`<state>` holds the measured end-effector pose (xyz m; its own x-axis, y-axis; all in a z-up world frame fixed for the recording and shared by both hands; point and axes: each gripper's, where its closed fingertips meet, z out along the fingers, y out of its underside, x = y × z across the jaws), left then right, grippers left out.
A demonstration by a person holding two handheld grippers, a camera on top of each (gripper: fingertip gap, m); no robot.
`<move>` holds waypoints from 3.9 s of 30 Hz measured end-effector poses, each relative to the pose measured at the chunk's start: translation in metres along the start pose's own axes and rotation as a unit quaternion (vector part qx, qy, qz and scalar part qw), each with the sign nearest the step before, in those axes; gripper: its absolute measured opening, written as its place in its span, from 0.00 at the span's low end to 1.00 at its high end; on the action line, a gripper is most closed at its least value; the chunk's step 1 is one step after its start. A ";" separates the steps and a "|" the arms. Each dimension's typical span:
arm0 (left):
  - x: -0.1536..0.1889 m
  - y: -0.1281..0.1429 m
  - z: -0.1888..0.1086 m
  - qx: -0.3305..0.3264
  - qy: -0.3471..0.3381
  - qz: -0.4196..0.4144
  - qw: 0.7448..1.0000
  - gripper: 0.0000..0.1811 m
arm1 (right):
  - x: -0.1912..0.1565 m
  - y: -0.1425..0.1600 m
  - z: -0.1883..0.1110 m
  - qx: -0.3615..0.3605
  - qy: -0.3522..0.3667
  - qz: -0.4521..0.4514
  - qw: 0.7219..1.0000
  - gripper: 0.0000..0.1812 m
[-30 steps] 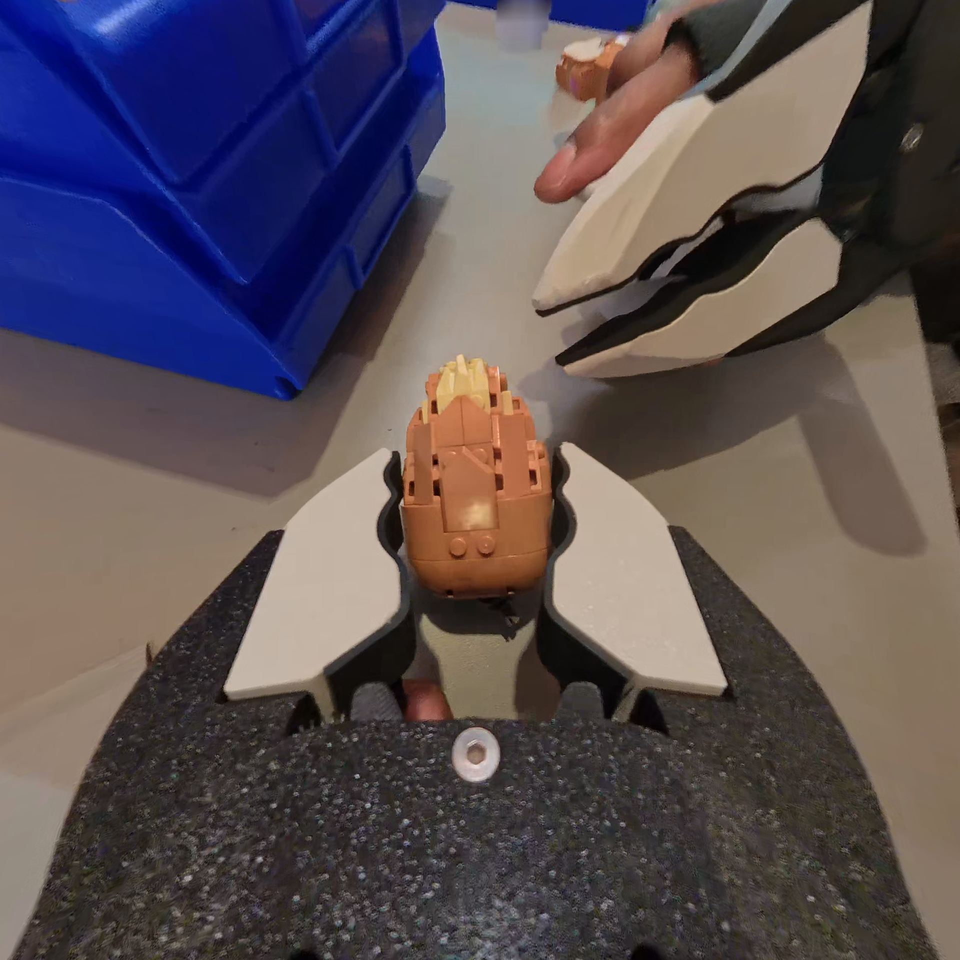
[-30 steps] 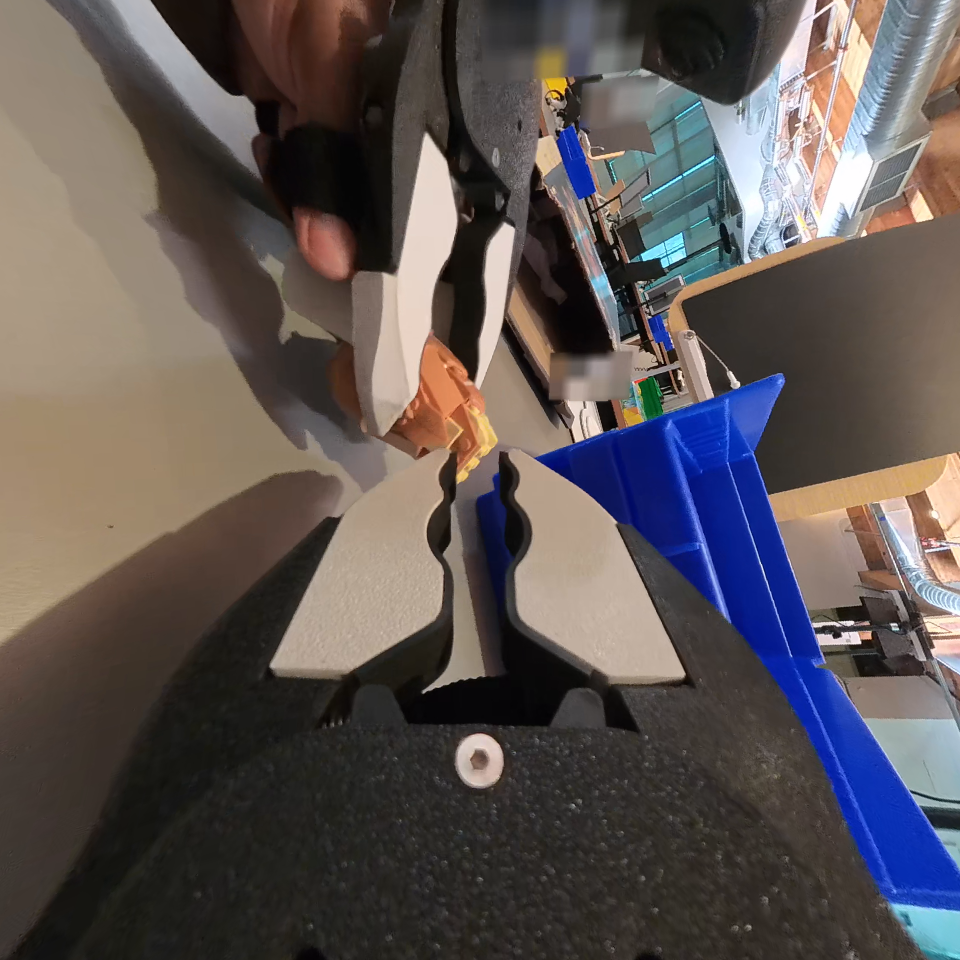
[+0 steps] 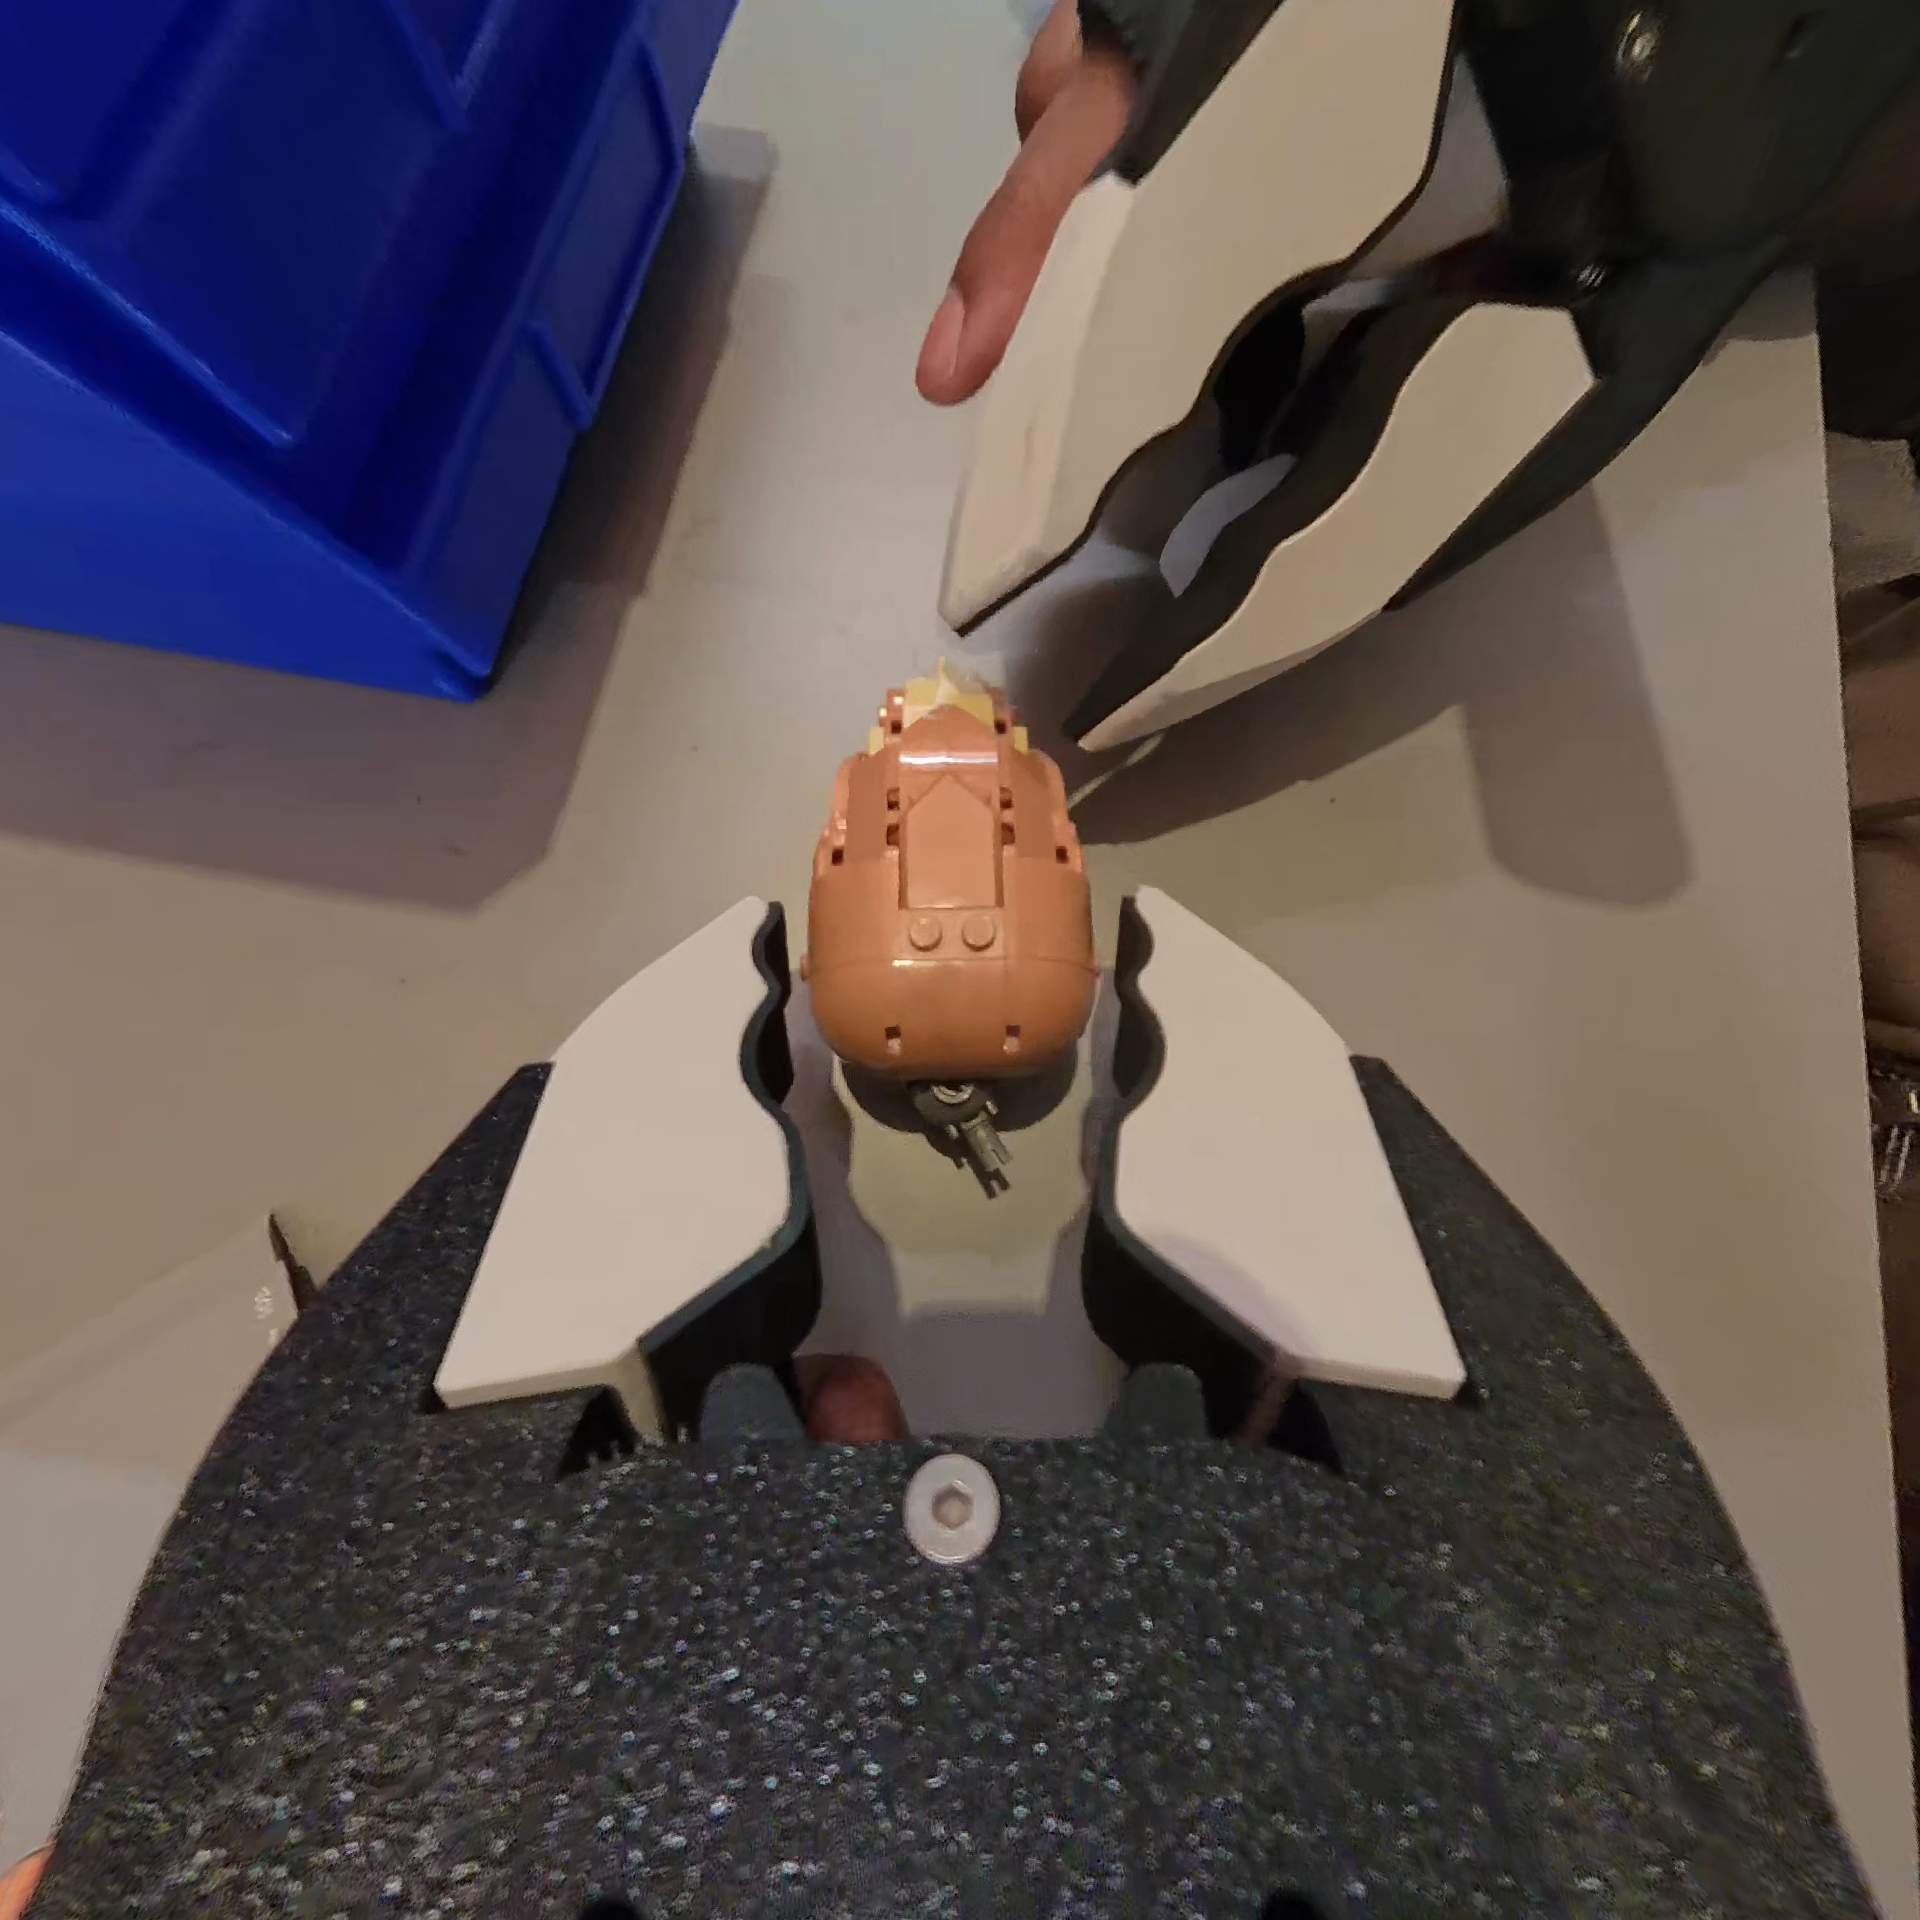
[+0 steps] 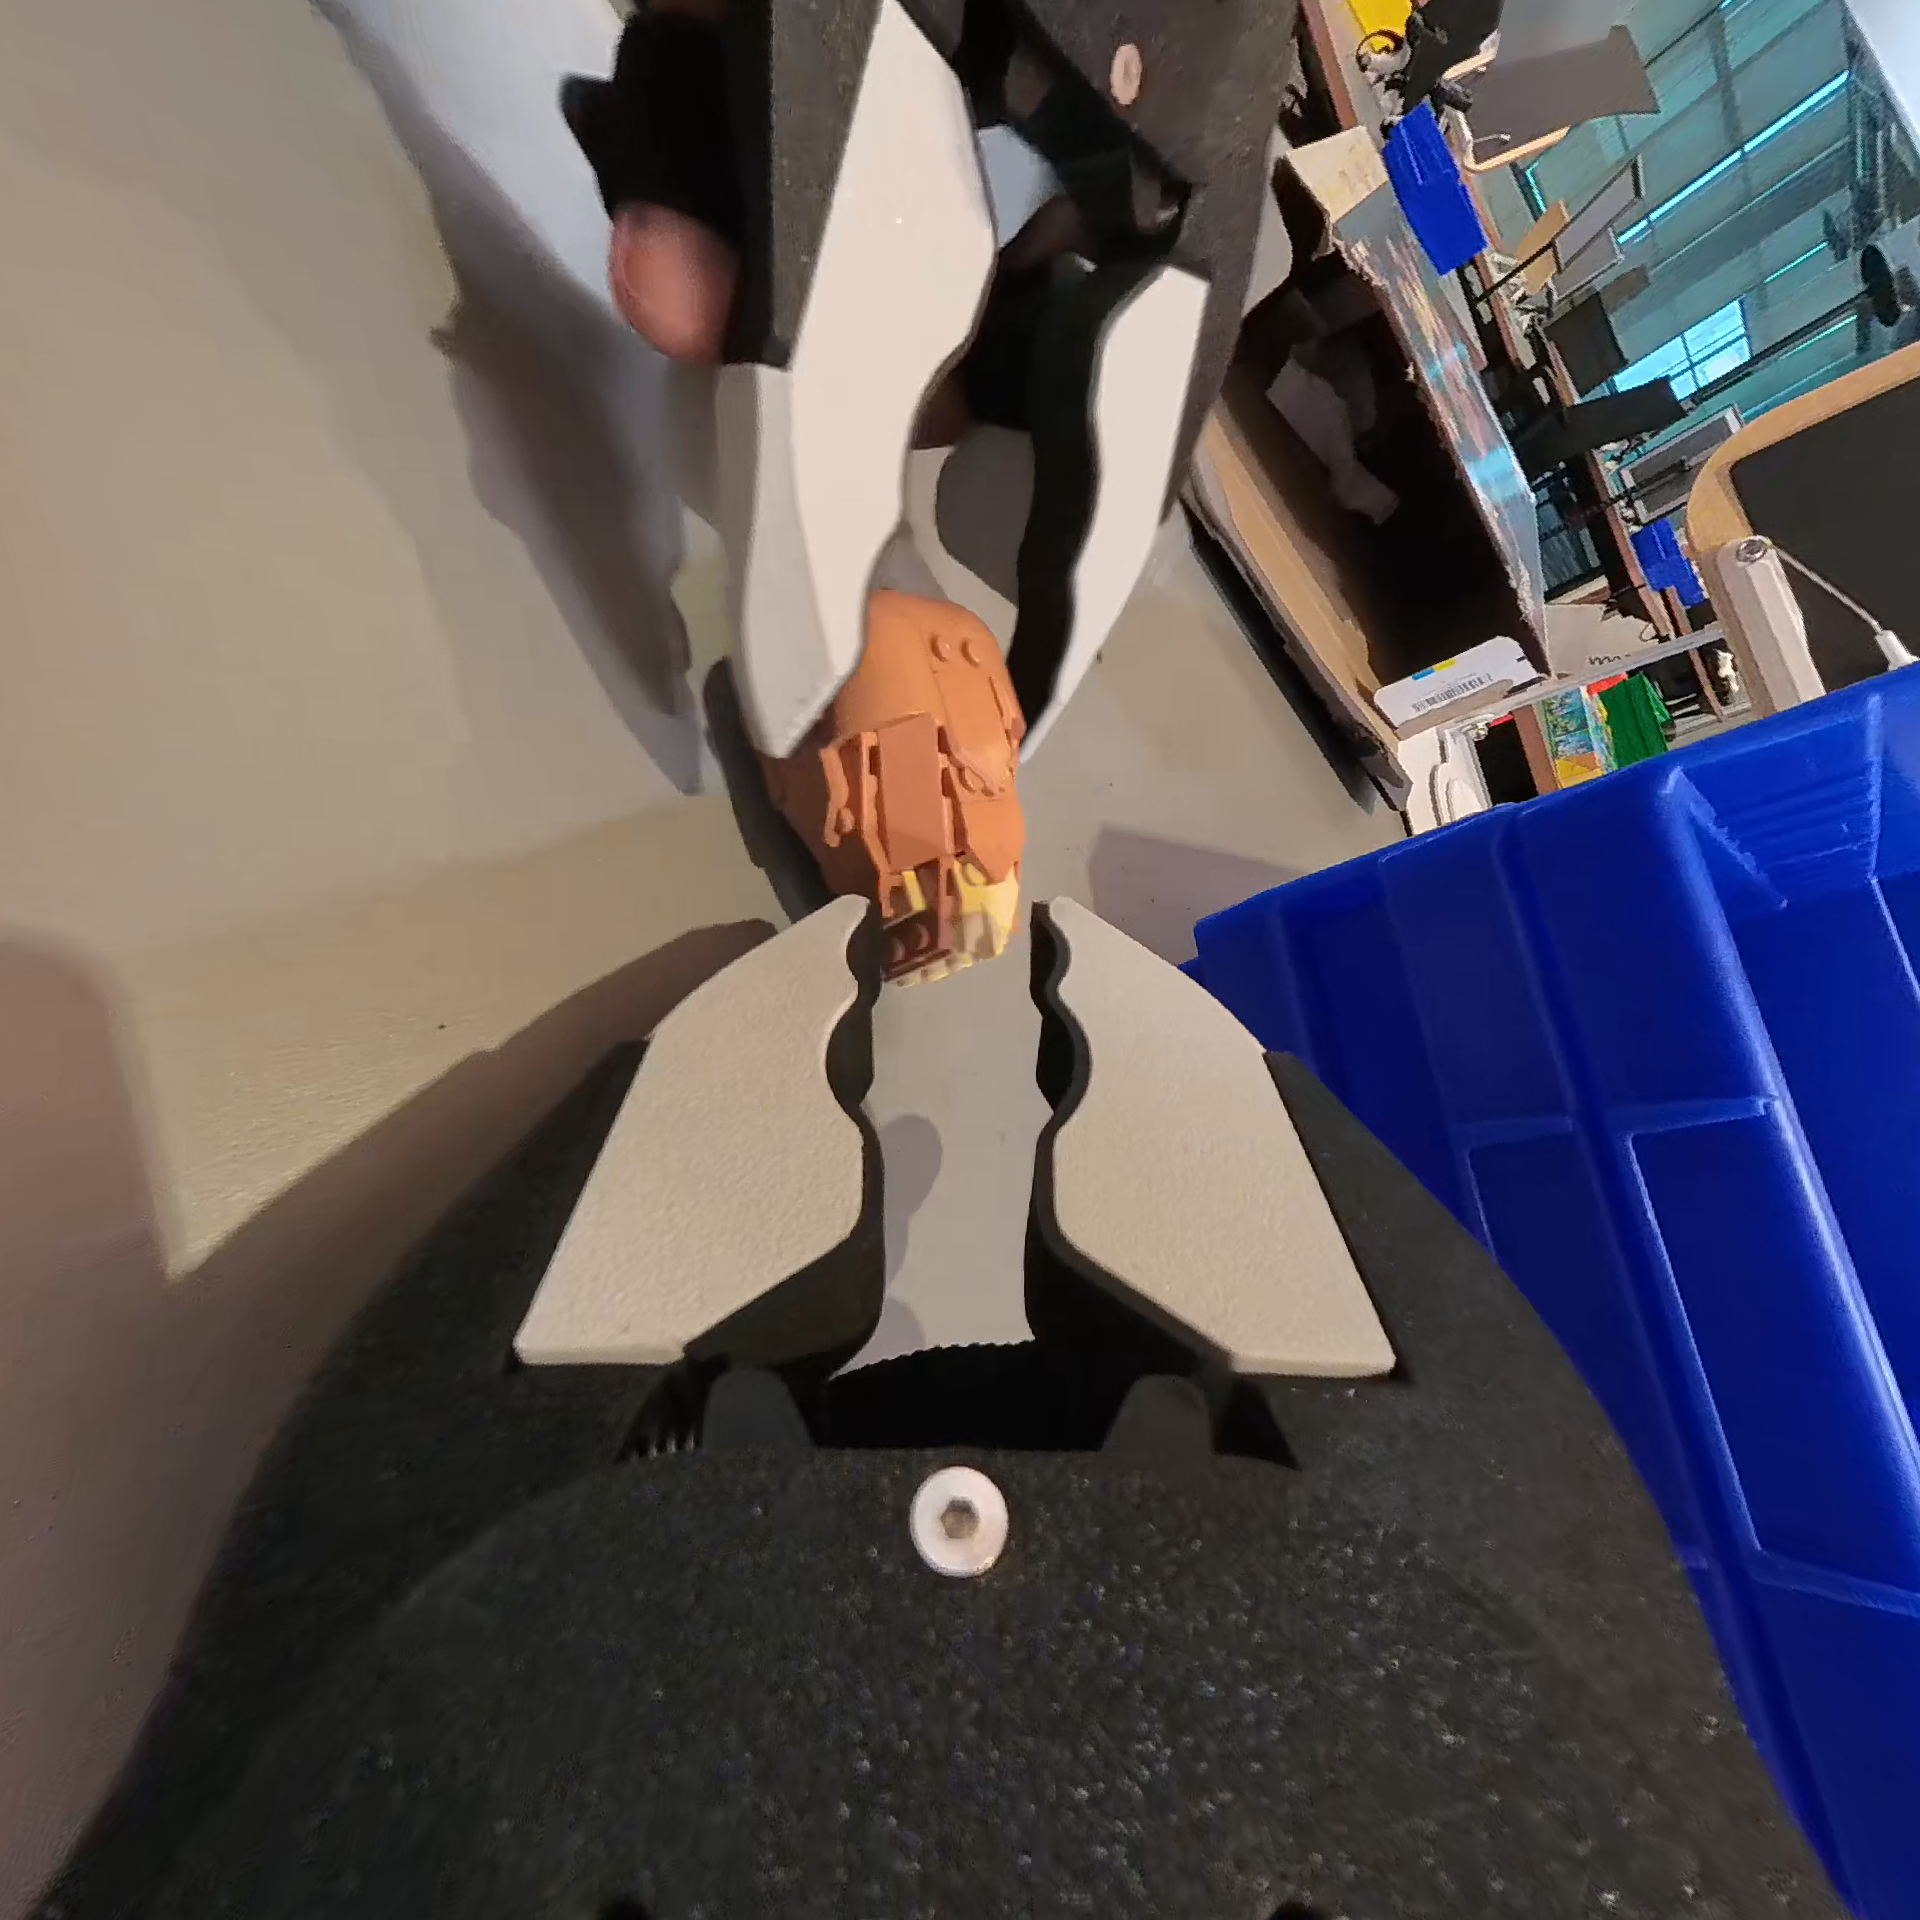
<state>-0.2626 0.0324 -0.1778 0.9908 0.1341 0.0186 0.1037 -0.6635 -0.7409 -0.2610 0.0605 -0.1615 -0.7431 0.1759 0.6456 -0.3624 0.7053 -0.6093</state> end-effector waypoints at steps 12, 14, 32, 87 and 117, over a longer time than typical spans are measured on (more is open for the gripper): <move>-0.003 0.012 0.017 -0.031 -0.036 0.075 0.996 0.34 | -0.001 -0.001 0.000 0.002 0.000 0.000 1.000 0.15; -0.002 0.009 0.017 -0.023 -0.041 0.104 0.994 0.34 | -0.001 -0.001 -0.001 0.005 -0.002 0.004 1.000 0.15; 0.006 -0.005 0.013 0.006 -0.101 0.310 0.945 0.34 | -0.008 -0.004 -0.014 0.050 -0.039 0.047 0.997 0.16; 0.014 -0.006 0.017 -0.020 -0.111 0.310 0.944 0.32 | -0.020 -0.005 -0.001 -0.004 0.026 -0.110 0.994 0.09; 0.014 -0.008 0.018 -0.018 -0.130 0.324 0.937 0.32 | -0.022 -0.008 -0.012 0.028 0.020 -0.053 0.998 0.08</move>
<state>-0.2507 0.0530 -0.1836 0.7923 -0.1346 -0.5951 -0.5054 -0.6911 -0.5167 -0.2349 0.0595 -0.1657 -0.6761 0.1313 0.7251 -0.4695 0.6817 -0.5612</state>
